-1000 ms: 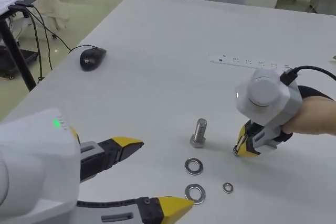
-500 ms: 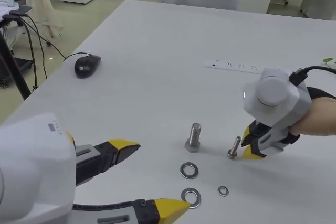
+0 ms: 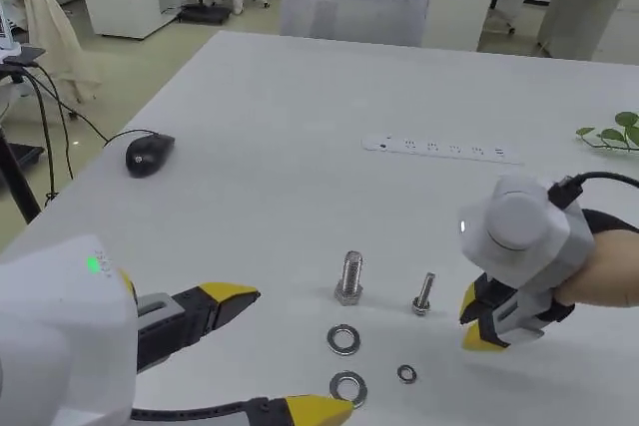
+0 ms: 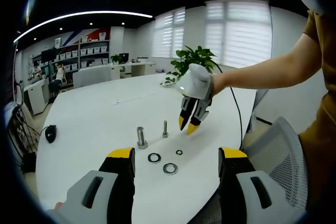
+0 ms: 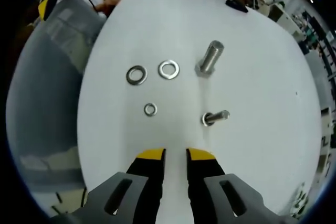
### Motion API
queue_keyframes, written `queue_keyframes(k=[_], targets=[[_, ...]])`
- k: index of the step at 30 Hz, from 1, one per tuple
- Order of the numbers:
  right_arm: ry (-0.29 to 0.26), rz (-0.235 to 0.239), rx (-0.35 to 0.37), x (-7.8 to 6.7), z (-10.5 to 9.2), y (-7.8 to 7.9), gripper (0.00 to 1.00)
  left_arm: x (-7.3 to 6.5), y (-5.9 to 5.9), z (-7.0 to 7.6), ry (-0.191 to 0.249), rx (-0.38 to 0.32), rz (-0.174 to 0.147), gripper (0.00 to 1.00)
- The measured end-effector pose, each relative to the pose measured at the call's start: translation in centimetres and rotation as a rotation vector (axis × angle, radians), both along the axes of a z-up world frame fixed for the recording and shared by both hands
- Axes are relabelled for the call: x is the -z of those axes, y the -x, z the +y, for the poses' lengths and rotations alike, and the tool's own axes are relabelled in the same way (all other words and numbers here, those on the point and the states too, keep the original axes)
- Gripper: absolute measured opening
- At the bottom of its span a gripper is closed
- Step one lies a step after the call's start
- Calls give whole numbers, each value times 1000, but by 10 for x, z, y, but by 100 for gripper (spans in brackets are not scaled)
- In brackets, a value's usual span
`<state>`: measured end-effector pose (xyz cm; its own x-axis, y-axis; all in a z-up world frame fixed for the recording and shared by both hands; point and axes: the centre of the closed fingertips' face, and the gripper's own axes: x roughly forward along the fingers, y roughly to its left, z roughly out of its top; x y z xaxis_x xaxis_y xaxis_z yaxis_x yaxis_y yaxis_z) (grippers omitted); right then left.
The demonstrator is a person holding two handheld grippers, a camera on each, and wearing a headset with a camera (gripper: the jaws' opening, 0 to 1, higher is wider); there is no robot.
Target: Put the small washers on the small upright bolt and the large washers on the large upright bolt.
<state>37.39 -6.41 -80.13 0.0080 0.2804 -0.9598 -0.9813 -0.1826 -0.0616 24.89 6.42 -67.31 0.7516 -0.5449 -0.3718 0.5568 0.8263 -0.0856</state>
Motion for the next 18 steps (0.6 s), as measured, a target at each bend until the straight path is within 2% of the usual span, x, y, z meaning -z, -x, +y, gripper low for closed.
queue_keyframes(k=[11, 18], targets=[[-20, 14, -16, 5, 7, 35, 16, -6, 7, -5, -4, 15, -21, 63], [-21, 29, -32, 11, 20, 46, 16, -8, 13, -5, -1, 15, -25, 63]])
